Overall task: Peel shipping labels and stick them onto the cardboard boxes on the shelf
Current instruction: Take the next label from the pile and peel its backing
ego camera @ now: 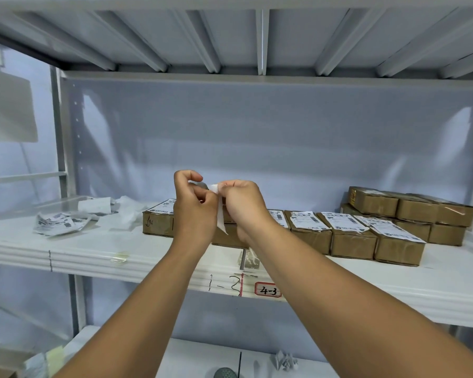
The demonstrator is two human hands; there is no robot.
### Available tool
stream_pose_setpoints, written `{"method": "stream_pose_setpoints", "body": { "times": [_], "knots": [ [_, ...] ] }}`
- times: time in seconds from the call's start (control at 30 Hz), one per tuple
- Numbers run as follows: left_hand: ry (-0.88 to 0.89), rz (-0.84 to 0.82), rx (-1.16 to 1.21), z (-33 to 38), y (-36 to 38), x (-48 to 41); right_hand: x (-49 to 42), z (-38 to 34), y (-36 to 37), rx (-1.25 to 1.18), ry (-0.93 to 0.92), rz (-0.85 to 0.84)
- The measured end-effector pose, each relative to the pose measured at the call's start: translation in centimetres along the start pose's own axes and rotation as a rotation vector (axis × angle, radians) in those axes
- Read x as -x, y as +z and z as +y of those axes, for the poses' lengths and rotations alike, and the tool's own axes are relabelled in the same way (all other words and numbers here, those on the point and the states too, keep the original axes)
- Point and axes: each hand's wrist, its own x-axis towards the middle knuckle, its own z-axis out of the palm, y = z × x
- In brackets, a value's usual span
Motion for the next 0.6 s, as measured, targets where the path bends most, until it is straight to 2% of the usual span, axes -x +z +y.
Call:
{"method": "stream_pose_setpoints", "body": {
  "times": [0.07, 0.27, 0.37, 0.6],
  "knots": [
    [0.005, -0.012, 0.001, -0.3, -0.2, 0.0, 0.0, -0.3, -0.1, -0.021, 0.038, -0.004],
    [0.023, -0.090, -0.008, -0.7, -1.0, -0.2, -1.6, 0.4, 0.0, 0.116, 0.046, 0.096],
    [0.026, -0.090, -0.021, -0.6, -1.5, 0.0, -1.8, 0.6, -0.1, 0.149, 0.026, 0.056],
    [-0.250, 0.066, 0.340, -0.5, -1.1, -0.1, -0.5, 0.0, 0.6, 0.058, -0.133, -0.060]
  ]
}}
